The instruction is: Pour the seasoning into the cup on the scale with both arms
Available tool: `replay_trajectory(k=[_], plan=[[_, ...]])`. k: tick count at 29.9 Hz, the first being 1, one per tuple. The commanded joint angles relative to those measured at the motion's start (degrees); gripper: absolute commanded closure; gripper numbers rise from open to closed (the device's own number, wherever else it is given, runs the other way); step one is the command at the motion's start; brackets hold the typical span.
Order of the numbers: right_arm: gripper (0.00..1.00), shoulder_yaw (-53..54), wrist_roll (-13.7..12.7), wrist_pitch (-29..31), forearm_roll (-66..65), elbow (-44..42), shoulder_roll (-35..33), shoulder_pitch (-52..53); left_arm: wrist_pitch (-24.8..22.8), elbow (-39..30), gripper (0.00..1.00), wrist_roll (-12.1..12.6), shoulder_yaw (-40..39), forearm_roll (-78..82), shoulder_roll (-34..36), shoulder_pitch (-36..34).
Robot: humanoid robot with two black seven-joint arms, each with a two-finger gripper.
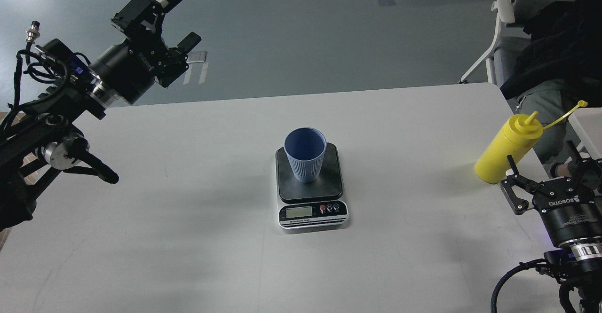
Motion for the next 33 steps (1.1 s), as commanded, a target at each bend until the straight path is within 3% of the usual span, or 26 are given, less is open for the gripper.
replay_trajectory(k=[1,9,17,22,28,33], plan=[[0.0,0.5,0.2,0.0,-0.3,0.7,-1.9,0.4,0.0,0.0,0.02,0.0,-0.2,0.0,-0.3,0.1],[0.0,5.4,0.7,0.0,-0.3,4.1,-10.2,4.4,0.0,0.0,0.02,0.0,-1.2,-0.2,0.2,-0.1],[0.0,5.4,0.1,0.0,-1.8,4.2,-20.2,23.0,-0.1,-0.1,0.02,0.0,-2.3,-0.3,0.4,-0.2],[0.08,5.1,-0.1,0.0,-7.2,4.0,-20.3,32.6,0.0,-0.4,0.02,0.0,-3.3,-0.3,0.2,-0.2],[0.06,-3.5,0.0,0.0,-19.0,2.9,-17.9,40.2,0.0,-0.3,0.02,0.0,-6.1,-0.6,0.0,-0.3],[0.04,-9.8,0.2,0.0,-20.1,-1.4,-13.0,47.8,0.0,0.4,0.02,0.0,-7.6,-1.3,-0.5,-1.0]])
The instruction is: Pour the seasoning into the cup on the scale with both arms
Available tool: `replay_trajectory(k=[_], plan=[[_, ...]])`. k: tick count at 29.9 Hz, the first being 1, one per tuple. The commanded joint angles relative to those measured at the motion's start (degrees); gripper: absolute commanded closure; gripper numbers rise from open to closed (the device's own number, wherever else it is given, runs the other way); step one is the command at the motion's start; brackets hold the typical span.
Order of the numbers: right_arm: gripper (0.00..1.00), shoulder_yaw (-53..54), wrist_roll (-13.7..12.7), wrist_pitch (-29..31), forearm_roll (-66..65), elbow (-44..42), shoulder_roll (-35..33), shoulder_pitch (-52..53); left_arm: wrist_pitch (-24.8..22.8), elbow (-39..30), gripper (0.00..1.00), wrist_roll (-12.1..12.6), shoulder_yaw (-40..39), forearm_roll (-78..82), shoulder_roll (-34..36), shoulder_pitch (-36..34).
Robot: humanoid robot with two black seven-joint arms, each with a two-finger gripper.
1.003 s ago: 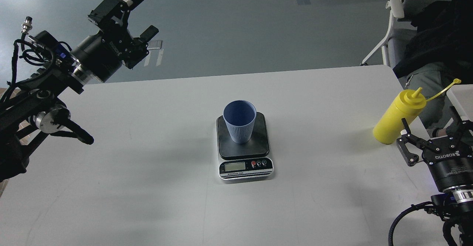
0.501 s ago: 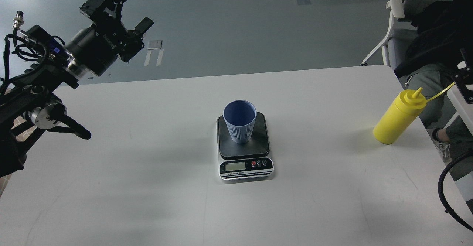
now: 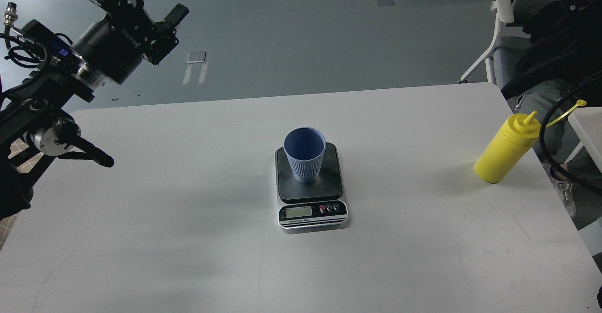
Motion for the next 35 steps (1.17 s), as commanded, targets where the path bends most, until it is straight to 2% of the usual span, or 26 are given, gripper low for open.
replay_trajectory(k=[1,9,14,18,35], plan=[[0.04,-4.0,0.1,0.0,-1.6,-3.6,4.0,6.2,-0.1,0.4,0.02,0.0,-0.7,-1.1,-1.0,-0.4],[0.02,-5.5,0.7,0.0,-4.4,-10.4,12.3,16.5,-0.1,7.8,0.02,0.0,-0.9,-7.5,-5.4,-8.4],[0.02,-5.6,0.7,0.0,-4.4,-12.6,15.1,17.2,-0.2,12.5,0.02,0.0,-0.5,-8.3,-10.2,-11.4],[0.01,-6.2,0.7,0.0,-4.8,-12.6,15.8,16.8,-0.1,15.2,0.02,0.0,0.0,-8.2,-16.6,-12.8],[0.0,-5.7,1.1,-1.0,-3.8,-12.5,15.8,16.4,-0.9,16.5,0.02,0.0,-0.5,-8.0,-17.1,-12.4]])
